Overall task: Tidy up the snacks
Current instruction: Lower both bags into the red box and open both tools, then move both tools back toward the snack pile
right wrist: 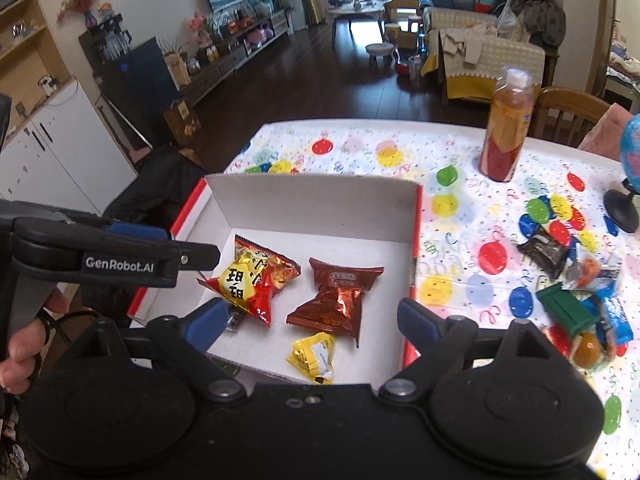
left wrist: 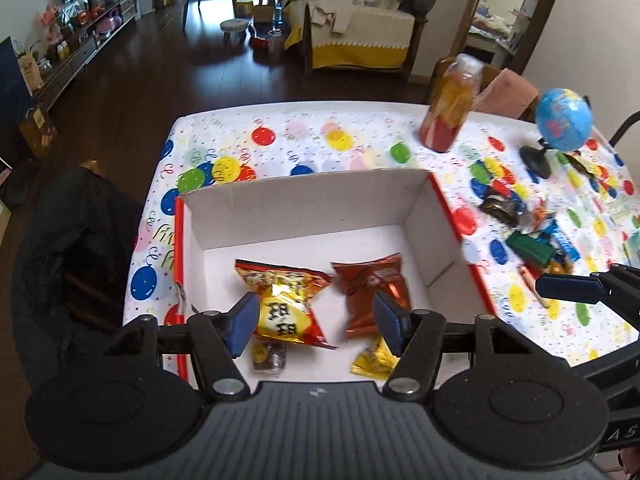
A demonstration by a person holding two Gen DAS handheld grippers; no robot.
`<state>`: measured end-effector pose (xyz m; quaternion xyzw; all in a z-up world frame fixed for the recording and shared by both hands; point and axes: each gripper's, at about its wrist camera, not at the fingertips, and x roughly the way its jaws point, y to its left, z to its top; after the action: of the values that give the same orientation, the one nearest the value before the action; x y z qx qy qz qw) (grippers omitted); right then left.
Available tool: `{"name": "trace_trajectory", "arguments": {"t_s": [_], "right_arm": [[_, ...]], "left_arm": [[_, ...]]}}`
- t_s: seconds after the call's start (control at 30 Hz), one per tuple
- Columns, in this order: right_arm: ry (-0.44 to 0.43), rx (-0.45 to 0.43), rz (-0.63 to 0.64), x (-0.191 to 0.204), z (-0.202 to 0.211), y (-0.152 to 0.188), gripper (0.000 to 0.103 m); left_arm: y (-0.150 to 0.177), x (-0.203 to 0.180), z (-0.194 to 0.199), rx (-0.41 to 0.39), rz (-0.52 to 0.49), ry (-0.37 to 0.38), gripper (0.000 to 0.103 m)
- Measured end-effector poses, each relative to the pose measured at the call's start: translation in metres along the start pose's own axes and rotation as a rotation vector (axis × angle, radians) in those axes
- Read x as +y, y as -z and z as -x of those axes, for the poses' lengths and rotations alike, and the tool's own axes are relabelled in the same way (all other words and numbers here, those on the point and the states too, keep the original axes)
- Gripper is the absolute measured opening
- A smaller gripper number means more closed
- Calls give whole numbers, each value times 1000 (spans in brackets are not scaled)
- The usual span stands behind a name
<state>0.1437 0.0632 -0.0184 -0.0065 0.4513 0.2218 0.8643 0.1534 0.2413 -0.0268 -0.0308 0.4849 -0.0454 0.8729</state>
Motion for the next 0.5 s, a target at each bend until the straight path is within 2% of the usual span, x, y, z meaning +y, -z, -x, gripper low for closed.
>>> {"name": "trace_trajectory", "arguments": {"t_s": [0.13,0.5], "right_arm": [[-5,-30,-8,-10,20,6,97],[30,-111,-60,-65,67,26,99]], "left_arm": [[6,-17,17,-37,-15,26,69],[11,-83,32,-92,-40,127,87]]}}
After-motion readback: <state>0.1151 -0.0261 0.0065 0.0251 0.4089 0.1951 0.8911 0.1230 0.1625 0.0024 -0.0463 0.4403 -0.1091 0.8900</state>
